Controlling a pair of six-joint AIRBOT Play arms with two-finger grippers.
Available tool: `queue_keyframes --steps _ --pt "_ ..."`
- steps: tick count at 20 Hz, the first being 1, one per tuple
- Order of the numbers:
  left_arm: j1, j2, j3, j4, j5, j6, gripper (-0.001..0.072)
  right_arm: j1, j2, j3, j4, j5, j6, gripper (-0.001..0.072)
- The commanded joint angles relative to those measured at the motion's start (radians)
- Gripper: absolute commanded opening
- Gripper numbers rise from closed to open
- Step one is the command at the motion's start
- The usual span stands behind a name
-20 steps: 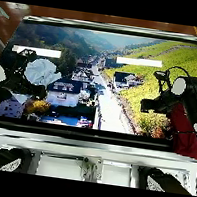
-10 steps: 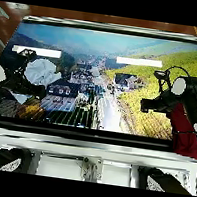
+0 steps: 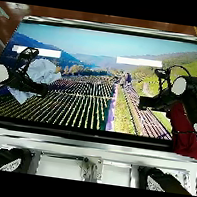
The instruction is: Fold the shirts.
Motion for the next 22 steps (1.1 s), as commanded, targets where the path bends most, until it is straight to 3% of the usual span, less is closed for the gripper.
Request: queue_keyframes --steps 1,6,11,12,13,14,16,19,22 --pt "-0.001 -0.023 -0.001 -0.029 0.105 0.013 0.0704 0.0 0.001 0.0 0.092 0.043 0.005 0.0676" --pt "0.003 -0.075 0.005 0.023 0.18 -0.028 0.071 0.001 0.001 -0.001 0.238 0.026 0.008 0.0676" --pt "0.045 -0.134 0.045 0.093 0.158 -0.025 0.0703 0.001 0.001 -0.001 0.241 -0.062 0.008 0.0676" --pt "0.053 -0.136 0.045 0.106 0.179 -0.025 0.0673 0.001 0.0 -0.001 0.241 -0.081 0.008 0.0676" --pt "0.066 -0.139 0.045 0.138 0.213 -0.022 0.0562 0.001 0.0 -0.001 0.241 -0.096 0.008 0.0676" --pt "0.084 -0.145 0.045 0.184 0.257 -0.014 0.0562 0.001 0.0 -0.001 0.241 -0.106 0.008 0.0675" --pt "0.171 -0.186 0.074 0.214 0.295 -0.017 0.0716 0.001 -0.006 -0.002 0.242 -0.113 0.009 0.0676" --pt "0.315 -0.307 0.165 0.203 0.219 -0.005 0.0718 0.001 -0.006 -0.019 0.243 -0.111 0.014 0.0676" --pt "0.436 -0.446 0.219 0.166 0.248 -0.006 0.0718 0.001 -0.006 -0.031 0.242 -0.109 0.016 0.0676"
